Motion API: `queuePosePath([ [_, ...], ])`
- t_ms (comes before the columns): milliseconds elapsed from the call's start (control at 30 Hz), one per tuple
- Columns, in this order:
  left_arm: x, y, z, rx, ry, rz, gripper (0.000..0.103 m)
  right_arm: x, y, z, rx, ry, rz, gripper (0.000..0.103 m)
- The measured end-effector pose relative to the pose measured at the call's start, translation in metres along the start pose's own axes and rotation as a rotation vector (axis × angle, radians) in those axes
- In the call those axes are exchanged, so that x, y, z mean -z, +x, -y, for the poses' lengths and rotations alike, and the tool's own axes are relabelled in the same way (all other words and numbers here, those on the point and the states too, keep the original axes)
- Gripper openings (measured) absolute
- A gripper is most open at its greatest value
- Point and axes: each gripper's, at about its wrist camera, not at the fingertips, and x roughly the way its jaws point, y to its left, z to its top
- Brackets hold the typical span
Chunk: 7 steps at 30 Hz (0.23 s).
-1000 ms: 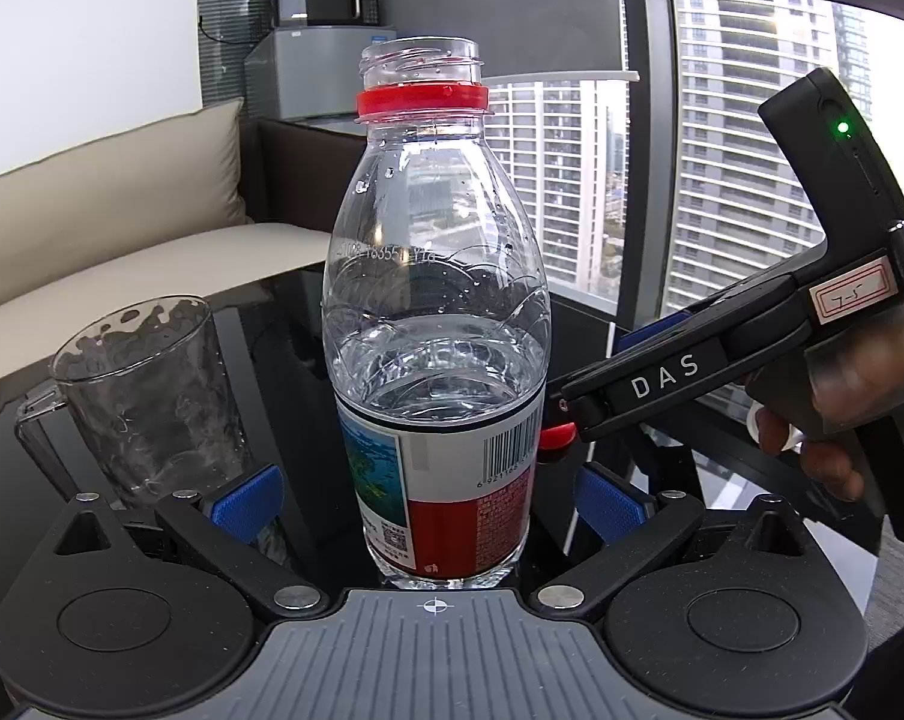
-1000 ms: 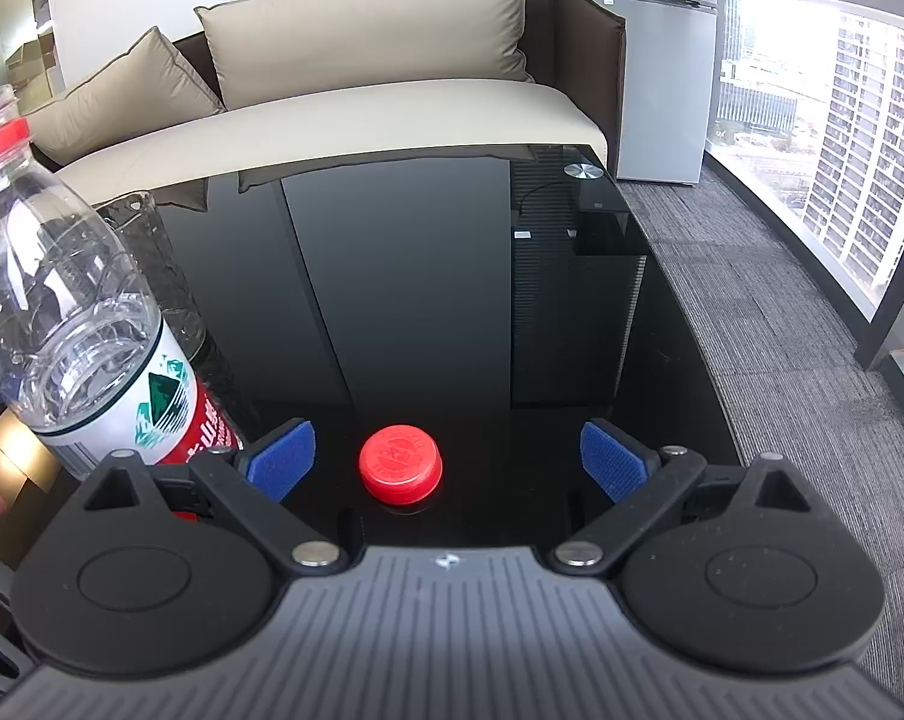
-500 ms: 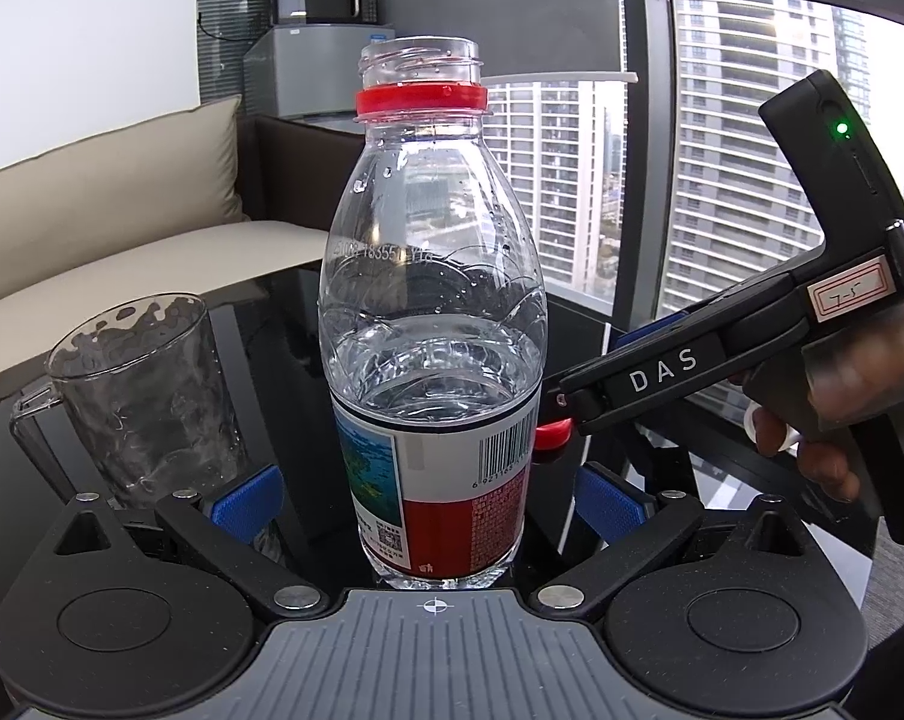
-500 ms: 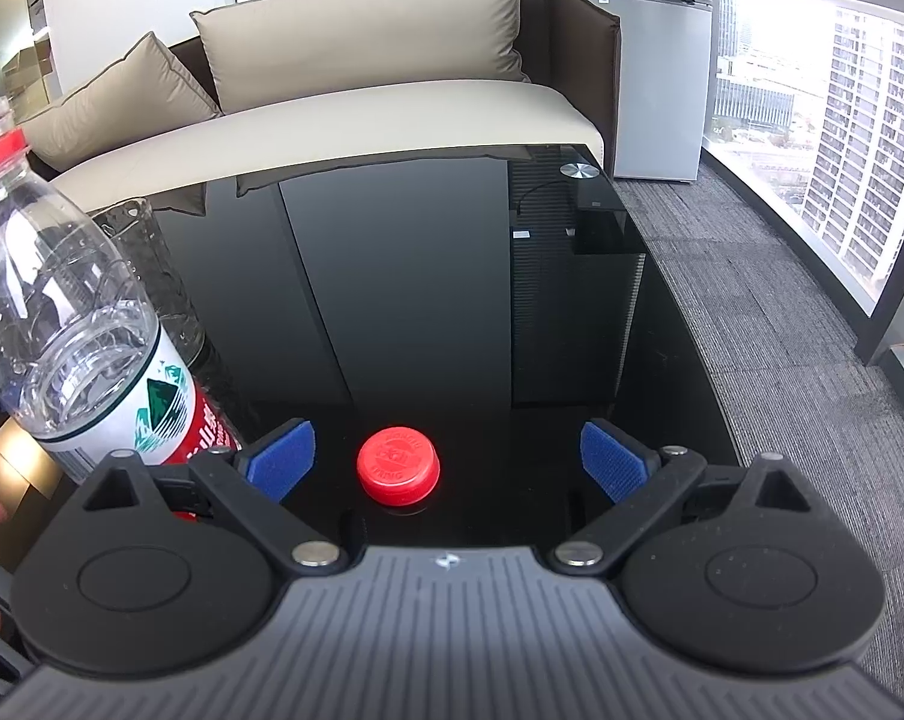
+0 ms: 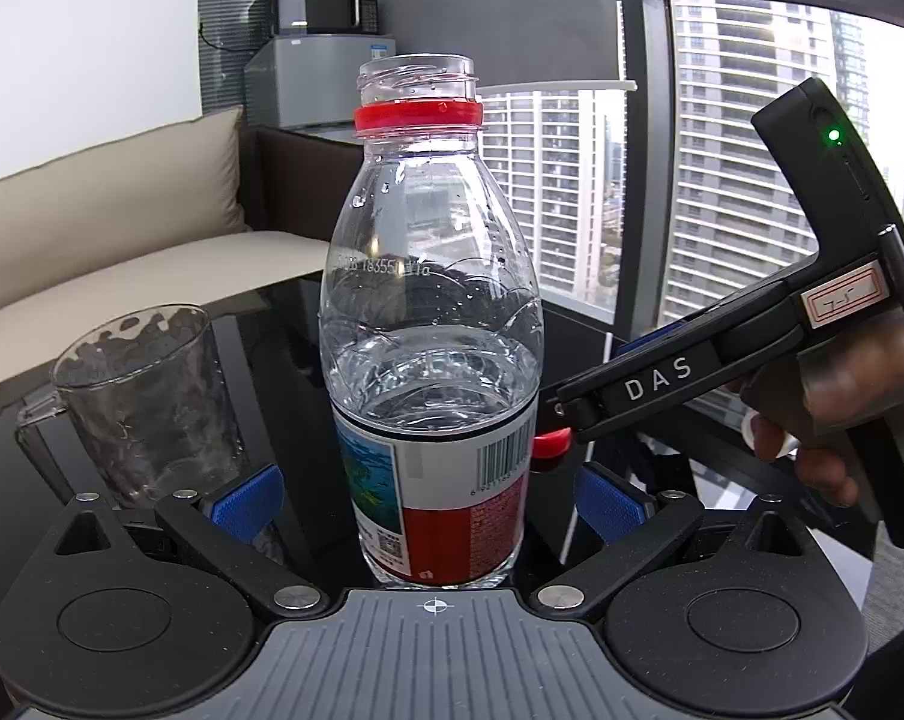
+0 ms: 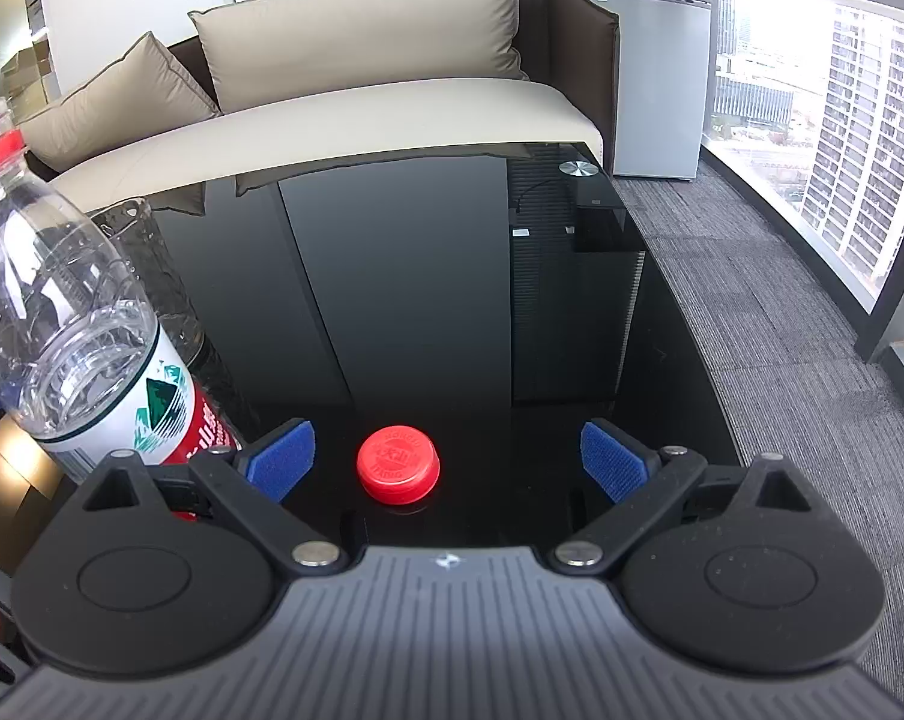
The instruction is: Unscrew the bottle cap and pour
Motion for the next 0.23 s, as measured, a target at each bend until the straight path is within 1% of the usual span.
queuePosePath([
  [233, 0.0003, 0.001, 0.0019, 0.004, 0.002, -0.005, 0.102, -0.0005, -0.0002, -0.0005, 0.004, -0.003, 0.0, 0.098],
])
